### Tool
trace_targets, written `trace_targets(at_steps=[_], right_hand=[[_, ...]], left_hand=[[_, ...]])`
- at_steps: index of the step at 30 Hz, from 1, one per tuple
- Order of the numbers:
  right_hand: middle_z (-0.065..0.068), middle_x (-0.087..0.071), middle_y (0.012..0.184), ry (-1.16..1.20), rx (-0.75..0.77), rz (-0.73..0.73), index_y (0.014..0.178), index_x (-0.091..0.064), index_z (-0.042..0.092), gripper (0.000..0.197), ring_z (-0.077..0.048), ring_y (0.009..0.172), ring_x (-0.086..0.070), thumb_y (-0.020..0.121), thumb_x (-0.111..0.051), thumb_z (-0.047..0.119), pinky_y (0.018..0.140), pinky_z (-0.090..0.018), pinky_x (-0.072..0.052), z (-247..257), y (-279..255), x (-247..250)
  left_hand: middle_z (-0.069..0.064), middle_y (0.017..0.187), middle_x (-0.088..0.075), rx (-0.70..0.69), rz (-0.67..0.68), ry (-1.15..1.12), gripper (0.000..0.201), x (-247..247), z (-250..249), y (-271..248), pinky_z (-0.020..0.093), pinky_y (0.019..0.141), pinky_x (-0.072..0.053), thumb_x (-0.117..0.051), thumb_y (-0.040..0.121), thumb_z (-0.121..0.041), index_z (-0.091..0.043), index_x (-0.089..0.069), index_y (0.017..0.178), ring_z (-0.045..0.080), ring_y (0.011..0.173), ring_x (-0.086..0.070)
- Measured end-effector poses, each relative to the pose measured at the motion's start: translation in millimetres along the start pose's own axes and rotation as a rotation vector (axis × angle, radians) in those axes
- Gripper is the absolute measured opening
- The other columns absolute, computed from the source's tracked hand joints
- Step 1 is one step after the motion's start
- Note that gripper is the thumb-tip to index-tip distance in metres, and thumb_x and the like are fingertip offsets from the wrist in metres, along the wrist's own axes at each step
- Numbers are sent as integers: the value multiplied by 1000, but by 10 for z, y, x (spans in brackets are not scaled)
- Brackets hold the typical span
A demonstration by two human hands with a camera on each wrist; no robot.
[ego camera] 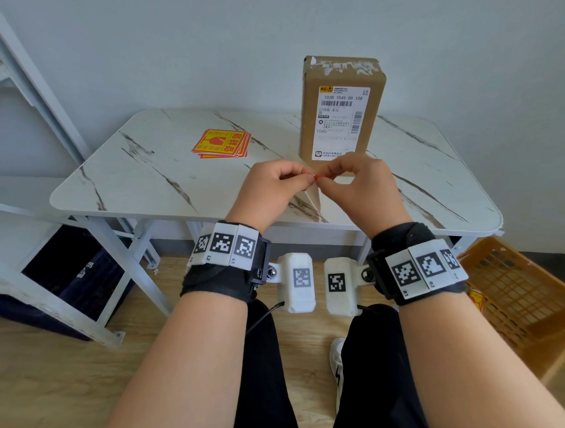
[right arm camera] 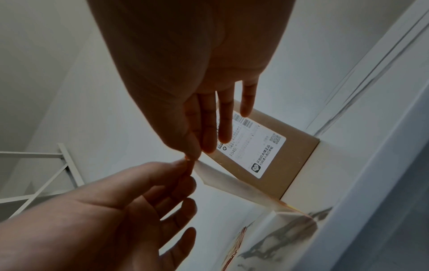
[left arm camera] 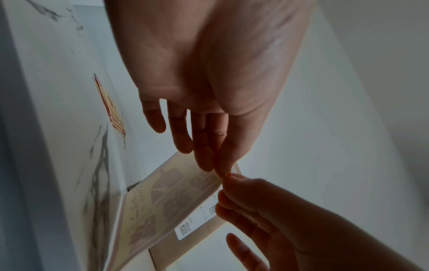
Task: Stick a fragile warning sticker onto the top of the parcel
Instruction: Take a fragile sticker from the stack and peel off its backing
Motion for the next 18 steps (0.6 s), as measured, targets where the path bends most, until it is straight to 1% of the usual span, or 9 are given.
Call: trace_targets(at_steps=[2,3,5,7,11,12,15,18], right_hand=[[13,-64,76,-10,8,-2,77,-72,22,7,0,77,-57,81,-69,17,72,-2,-38,-2,-2,-6],[13,-64,75,-9,9,0,77,-72,22,7,-1,78,-57,81,-69,17,74,-3,-38,-3,-3,-8],[16,-62,73,-2,12,8,76,-71,22,8,1,78,-56,81,-69,16,74,-2,-38,-8,-8,-11],[18,-60,72,1,14,14,76,-70,22,9,2,77,-56,81,-68,15,72,0,-37,-8,-13,-11],[16,-61,75,9,18,26,77,-69,22,9,-4,83,-57,81,-69,14,74,-2,-38,-21,-13,-7],[16,-62,76,12,16,27,77,-69,23,9,-4,84,-58,81,-69,15,75,-2,-38,-28,-11,-5],[17,-62,76,20,18,31,76,-68,25,11,-2,83,-57,82,-69,15,75,-1,-38,-27,-16,-4],[14,-63,77,22,22,34,76,-68,24,11,-4,84,-58,81,-69,14,76,-3,-39,-1,-28,-5]], left_hand=[[-10,79,-68,15,2,-1,10,-2,7,-8,-3,63,-42,-65,88,-16,-21,-73,88,-2,76,-60],[-11,78,-68,25,0,1,10,-2,7,-11,-1,64,-43,-65,88,-16,-21,-74,89,-2,76,-60],[-10,79,-69,38,-5,0,11,2,0,-15,6,69,-43,-66,87,-16,-19,-75,90,-2,78,-61],[-10,80,-70,43,-8,-6,11,11,-13,-17,9,71,-43,-67,85,-16,-19,-76,90,-2,80,-62],[-14,76,-69,53,-13,7,12,23,-24,-17,6,68,-43,-68,83,-14,-22,-76,84,-4,79,-61],[-14,76,-69,56,-16,9,12,26,-25,-15,6,67,-43,-68,82,-14,-21,-77,84,-3,78,-62],[-12,77,-70,62,-29,13,12,28,-25,-11,10,69,-43,-68,81,-14,-18,-78,86,-3,78,-62],[-11,78,-71,53,-34,26,12,28,-15,-8,9,67,-45,-68,81,-15,-18,-79,86,-3,78,-62]])
Point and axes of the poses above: each hand's wrist, its own y-axis towards the middle knuckle, its own x-axis out of the back of the hand, z = x × y, the point moved 2 cm from there along y, towards the middle knuckle
